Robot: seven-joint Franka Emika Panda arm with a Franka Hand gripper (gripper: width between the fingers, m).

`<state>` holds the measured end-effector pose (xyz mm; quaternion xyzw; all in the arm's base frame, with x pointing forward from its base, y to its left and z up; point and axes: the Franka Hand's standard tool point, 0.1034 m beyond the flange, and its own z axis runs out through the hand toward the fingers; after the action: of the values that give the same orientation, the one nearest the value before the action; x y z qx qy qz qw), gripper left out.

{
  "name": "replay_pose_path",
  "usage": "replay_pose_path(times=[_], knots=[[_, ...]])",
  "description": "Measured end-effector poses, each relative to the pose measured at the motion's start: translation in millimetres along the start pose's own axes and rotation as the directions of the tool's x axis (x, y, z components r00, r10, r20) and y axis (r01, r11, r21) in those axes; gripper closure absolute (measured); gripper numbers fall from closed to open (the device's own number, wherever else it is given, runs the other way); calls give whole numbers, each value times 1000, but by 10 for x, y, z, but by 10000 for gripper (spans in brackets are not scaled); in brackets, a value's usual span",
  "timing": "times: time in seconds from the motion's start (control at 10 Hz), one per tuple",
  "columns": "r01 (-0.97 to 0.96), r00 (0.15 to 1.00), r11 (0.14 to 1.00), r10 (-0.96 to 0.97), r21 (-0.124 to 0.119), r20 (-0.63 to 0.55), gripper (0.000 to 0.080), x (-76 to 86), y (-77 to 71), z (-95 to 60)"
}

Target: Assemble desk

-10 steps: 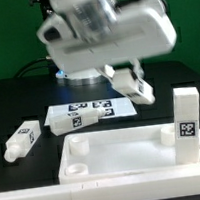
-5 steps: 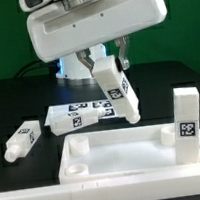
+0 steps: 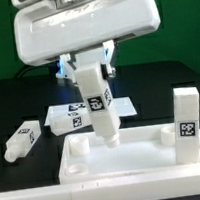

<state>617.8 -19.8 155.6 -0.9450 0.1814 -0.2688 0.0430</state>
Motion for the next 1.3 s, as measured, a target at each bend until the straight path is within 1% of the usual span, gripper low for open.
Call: replay_pose_path(times=[0.1,0.2,0.3,0.4,0.5,0.6,0.7,1.0,1.1,1.2,1.3], knots=[[8,999,1000,-8,-12,-53,514,-10,20,9],[17,990,999,-21,-30,-137,514,6,51,8],[19,991,999,-23,-33,-134,514,-32,57,39],[19,991,999,-24,-33,-131,514,-21,69,43],[49,990,998,-54,-41,-132,514,34,133,61],[50,990,998,-55,-42,-129,514,80,157,78],[61,989,997,-65,-37,-134,514,48,80,82],[60,990,998,-64,-38,-126,514,36,91,93],[66,995,997,-68,-29,-72,514,-11,73,95],[69,997,997,-70,-22,-41,514,39,73,20],[58,997,998,-59,-22,-43,514,203,117,-41]])
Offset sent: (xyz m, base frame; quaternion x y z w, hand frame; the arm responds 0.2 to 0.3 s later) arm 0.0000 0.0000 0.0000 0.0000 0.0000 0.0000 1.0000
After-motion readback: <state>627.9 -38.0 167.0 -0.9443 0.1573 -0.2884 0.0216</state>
